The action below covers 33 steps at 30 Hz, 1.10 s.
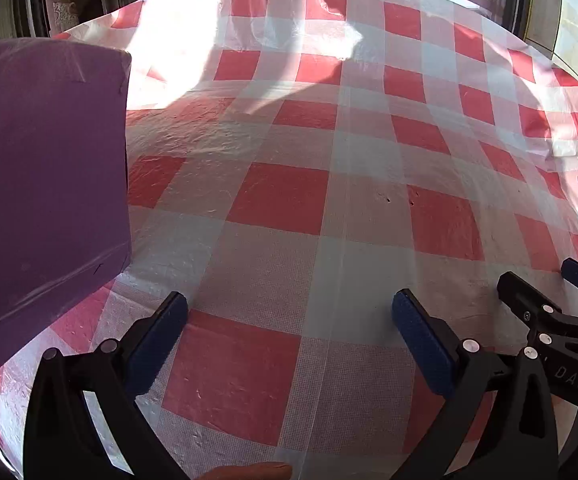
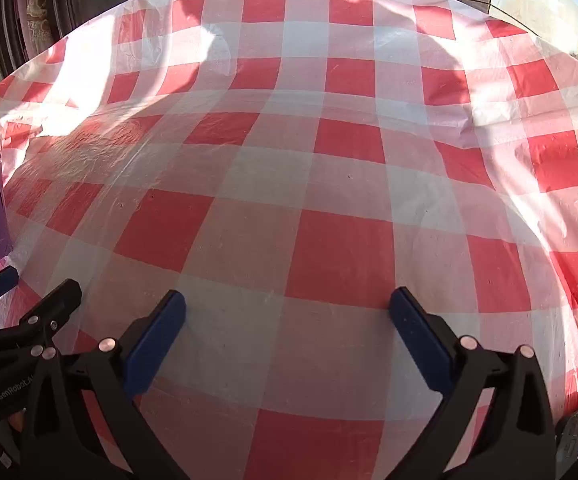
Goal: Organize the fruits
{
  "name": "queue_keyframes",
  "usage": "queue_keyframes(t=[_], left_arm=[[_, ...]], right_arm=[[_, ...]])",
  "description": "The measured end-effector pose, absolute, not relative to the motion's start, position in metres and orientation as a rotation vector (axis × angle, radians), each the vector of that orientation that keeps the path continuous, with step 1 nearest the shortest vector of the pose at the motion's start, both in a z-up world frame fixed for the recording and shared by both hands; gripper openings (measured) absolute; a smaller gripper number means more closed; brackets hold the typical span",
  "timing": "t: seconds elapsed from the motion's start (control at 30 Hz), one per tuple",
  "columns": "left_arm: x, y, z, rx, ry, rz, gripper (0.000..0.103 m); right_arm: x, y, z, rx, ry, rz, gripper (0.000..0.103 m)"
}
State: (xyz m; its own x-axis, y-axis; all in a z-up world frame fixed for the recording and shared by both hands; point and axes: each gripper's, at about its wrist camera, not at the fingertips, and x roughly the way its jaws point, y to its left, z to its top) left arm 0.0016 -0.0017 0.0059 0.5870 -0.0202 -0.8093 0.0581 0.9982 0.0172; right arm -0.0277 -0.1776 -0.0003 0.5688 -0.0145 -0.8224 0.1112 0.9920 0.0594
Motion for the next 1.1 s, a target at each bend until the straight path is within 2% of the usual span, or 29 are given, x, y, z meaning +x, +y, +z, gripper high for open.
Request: queue_keyframes(t=[1.1], left_arm=[[0.0013, -0.0012, 0.0051, 0.051, 0.943, -0.040, 0.099]], right_arm=[[-0.0285, -0.1779, -0.0003, 0.111, 0.963, -0.072, 0.102]])
